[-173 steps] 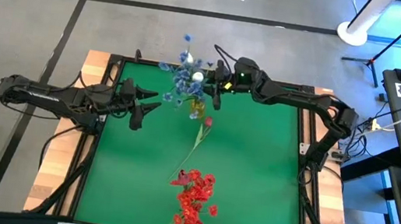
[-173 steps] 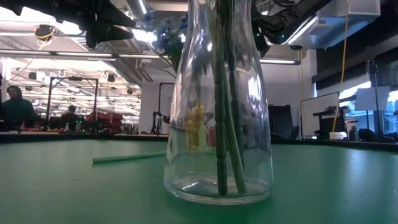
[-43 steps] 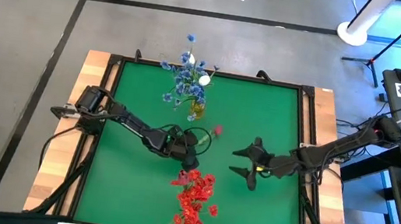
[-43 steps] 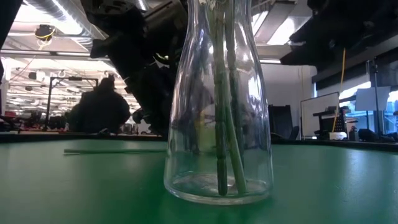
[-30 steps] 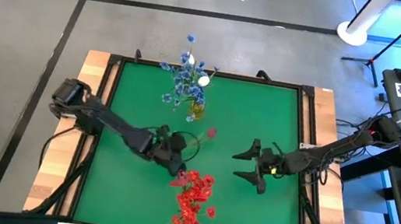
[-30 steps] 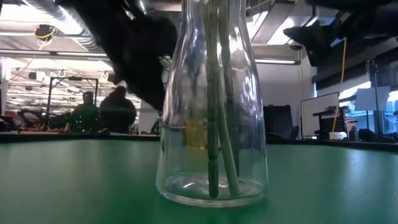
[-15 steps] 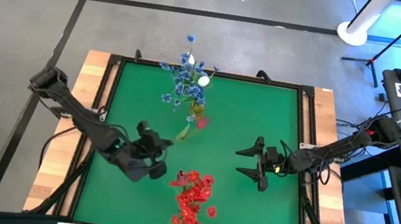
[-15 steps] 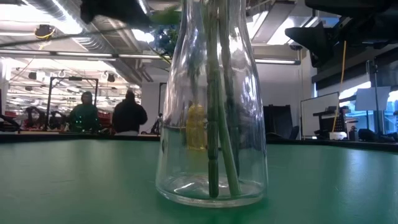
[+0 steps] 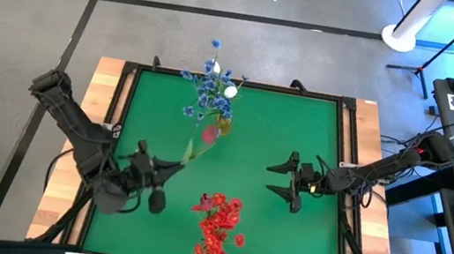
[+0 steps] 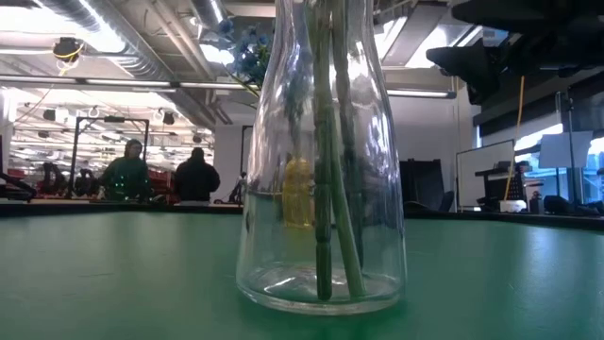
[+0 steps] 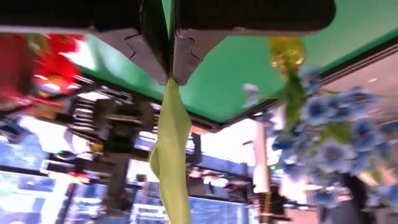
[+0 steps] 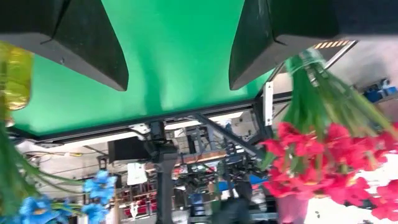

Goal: Sort flowers into vase by color
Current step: Put the red flower into the transparent vase

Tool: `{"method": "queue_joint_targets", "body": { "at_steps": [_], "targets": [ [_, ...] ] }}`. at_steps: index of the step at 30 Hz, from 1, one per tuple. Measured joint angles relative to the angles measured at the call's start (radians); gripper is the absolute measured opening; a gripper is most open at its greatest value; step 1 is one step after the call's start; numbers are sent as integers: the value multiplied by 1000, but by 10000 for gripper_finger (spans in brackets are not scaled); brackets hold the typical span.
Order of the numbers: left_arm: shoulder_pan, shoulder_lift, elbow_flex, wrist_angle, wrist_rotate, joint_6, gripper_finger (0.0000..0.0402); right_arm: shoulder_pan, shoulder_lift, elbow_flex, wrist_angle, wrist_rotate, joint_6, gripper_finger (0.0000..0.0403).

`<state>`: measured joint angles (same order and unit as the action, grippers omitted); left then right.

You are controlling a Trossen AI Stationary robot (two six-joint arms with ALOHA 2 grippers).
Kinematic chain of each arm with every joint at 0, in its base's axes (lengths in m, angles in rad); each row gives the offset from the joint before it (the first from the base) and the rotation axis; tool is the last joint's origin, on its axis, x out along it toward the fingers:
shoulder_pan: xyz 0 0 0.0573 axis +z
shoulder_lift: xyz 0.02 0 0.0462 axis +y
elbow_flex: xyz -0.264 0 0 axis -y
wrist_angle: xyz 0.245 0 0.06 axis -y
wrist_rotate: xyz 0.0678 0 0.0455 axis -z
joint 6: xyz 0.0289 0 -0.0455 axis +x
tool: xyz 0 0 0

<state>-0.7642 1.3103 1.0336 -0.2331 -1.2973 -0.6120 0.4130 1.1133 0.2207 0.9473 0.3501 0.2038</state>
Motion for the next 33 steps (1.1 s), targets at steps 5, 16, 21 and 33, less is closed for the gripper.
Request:
{"method": "queue_joint_targets", "body": {
  "at_steps": [5, 16, 21, 33],
  "targets": [
    [-37, 25, 0, 95, 137, 74, 2, -46, 0, 0, 1, -37, 12, 277],
    [-35, 176, 0, 793, 605, 631, 2, -82, 1, 0, -1, -99, 26, 277],
    [-35, 222, 0, 1028, 758, 857, 2, -80, 1, 0, -8, -105, 26, 277],
    [10, 367, 0, 1350, 912, 988, 2, -80, 2, 0, -11, -116, 26, 277]
  ]
}}
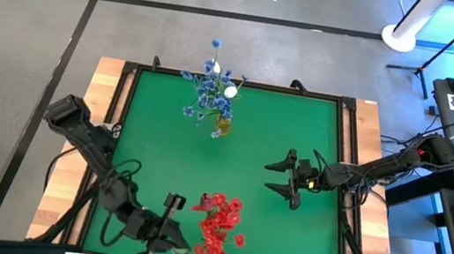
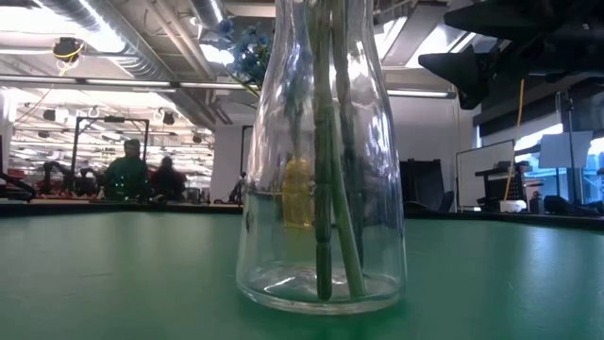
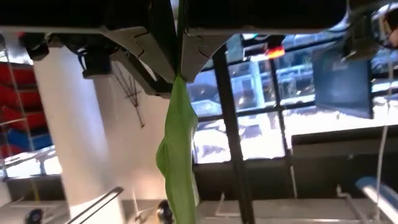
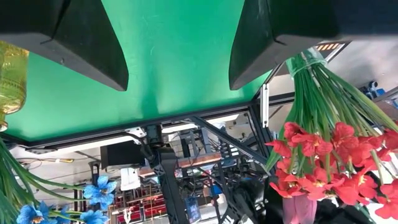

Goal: Sort flowers into vase by color
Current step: Put the red flower into the transparent vase

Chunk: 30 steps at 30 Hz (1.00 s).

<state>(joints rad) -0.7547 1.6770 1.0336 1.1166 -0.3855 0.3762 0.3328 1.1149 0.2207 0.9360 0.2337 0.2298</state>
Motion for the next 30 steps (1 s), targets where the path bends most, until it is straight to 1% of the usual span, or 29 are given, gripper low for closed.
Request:
{"method": "queue_joint_targets", "body": {
  "at_steps": [4, 10, 18, 21, 28, 30],
  "targets": [
    [29, 25, 0, 36, 36, -2, 2, 0, 0, 0, -3, 0, 0, 277],
    [75, 78, 0, 120, 127, -40, 2, 0, 0, 0, -17, 0, 0, 277],
    [126, 164, 0, 274, 151, -86, 2, 0, 0, 0, -20, 0, 0, 277],
    [133, 181, 0, 316, 168, -106, 2, 0, 0, 0, -21, 0, 0, 277],
    [134, 223, 0, 390, 171, -124, 2, 0, 0, 0, -21, 0, 0, 277],
    [135, 240, -11, 434, 170, -131, 2, 0, 0, 0, -21, 0, 0, 277]
  ]
}}
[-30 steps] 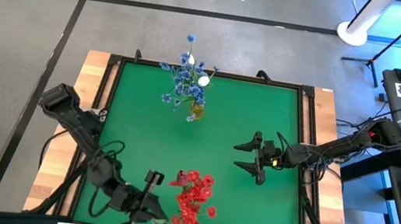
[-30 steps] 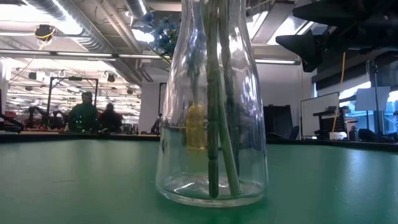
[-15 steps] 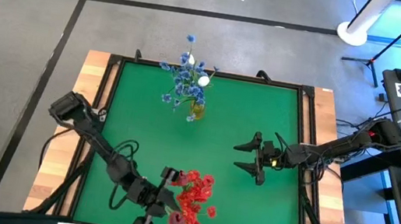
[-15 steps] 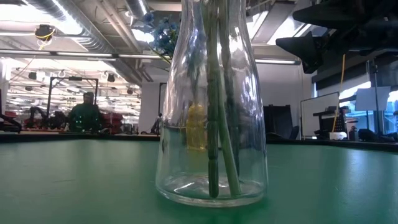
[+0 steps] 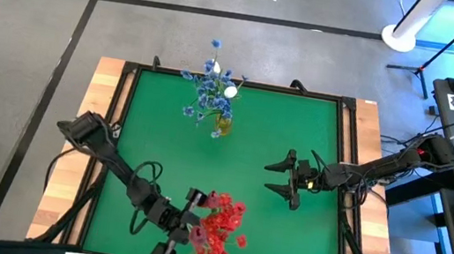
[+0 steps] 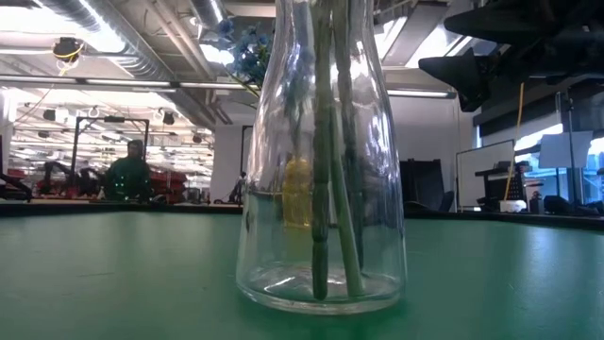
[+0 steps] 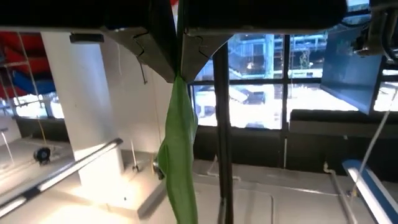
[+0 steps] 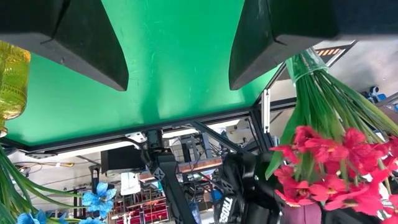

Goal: Sort flowers into vase by color
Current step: Put the red flower into the transparent vase

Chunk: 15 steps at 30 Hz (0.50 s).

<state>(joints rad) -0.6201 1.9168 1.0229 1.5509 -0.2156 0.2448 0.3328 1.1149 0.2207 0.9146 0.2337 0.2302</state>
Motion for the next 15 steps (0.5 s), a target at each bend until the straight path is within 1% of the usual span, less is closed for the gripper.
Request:
{"method": "queue_joint_targets", "body": {
  "at_steps": [4, 10, 15],
  "targets": [
    [1, 9, -28, 16, -7, -19, 2, 0, 0, 0, -2, 0, 0, 277],
    [1, 9, -30, 16, -9, -18, 2, 0, 0, 0, -6, 0, 0, 277],
    [23, 8, -46, -8, -6, -59, 2, 0, 0, 0, -6, 0, 0, 277]
  ]
}}
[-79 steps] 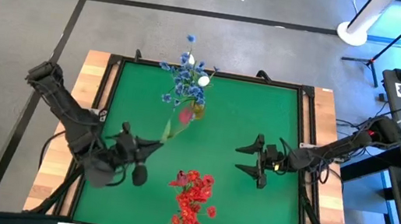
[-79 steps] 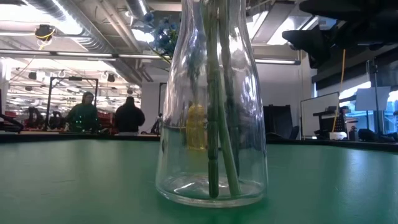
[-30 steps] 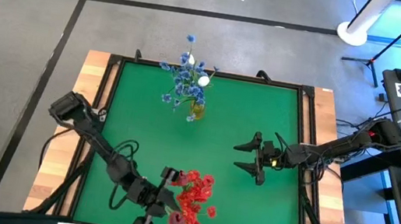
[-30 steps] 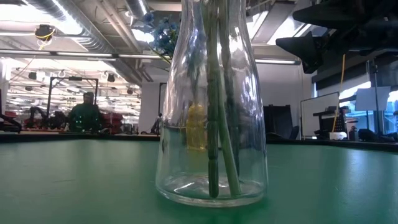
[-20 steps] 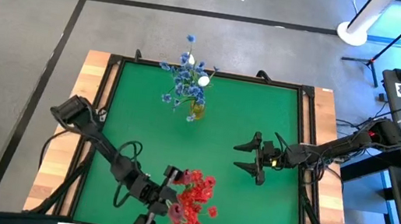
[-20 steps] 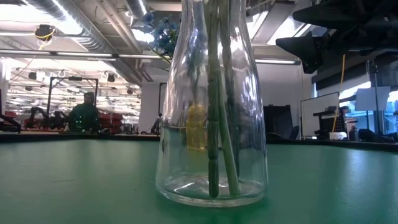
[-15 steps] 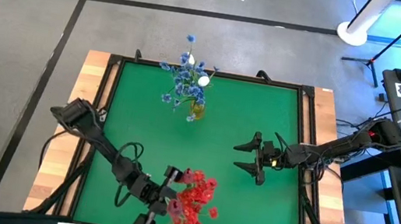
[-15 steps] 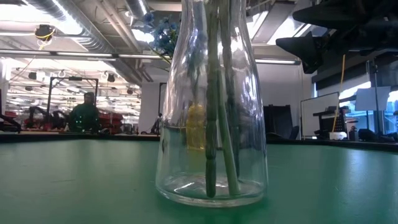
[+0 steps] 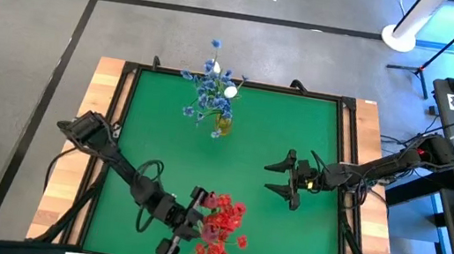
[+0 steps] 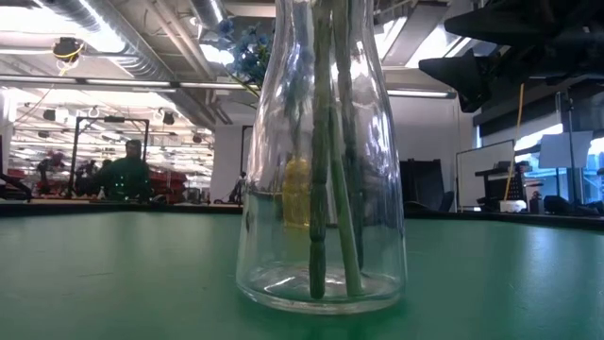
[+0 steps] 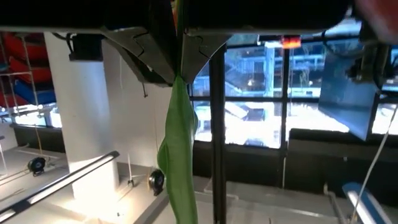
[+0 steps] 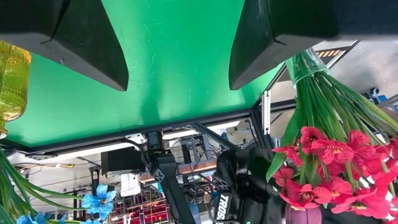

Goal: Sort flowers into vase by color
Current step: Put the red flower into the transparent vase

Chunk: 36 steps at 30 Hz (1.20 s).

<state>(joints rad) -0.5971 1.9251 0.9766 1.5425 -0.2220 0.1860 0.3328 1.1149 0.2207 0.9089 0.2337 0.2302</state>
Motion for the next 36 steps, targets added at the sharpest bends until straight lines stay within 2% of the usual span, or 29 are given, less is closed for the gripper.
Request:
{"method": "queue_joint_targets", "body": {
  "at_steps": [9, 18, 21, 24, 27, 30, 36],
  "targets": [
    [46, 0, -85, 10, 0, -130, 2, 0, 0, 0, 0, 0, 0, 277],
    [47, -8, -88, 20, -4, -103, 2, 0, 0, 0, 60, 0, 9, 277],
    [50, -36, -87, 24, -40, -89, 2, 0, 0, 9, 149, -34, 4, 277],
    [54, -72, -87, 23, -81, -64, 2, 0, 0, 58, 161, -89, -25, 277],
    [57, -119, -87, 17, -183, -42, 2, 0, 0, 141, 89, -123, -58, 277],
    [67, -164, -87, 6, -307, -19, 2, 0, 0, 251, -59, -125, -98, 277],
    [111, -242, -87, -185, -400, -24, 2, 0, 27, 492, -318, -105, -195, 277]
  ]
}}
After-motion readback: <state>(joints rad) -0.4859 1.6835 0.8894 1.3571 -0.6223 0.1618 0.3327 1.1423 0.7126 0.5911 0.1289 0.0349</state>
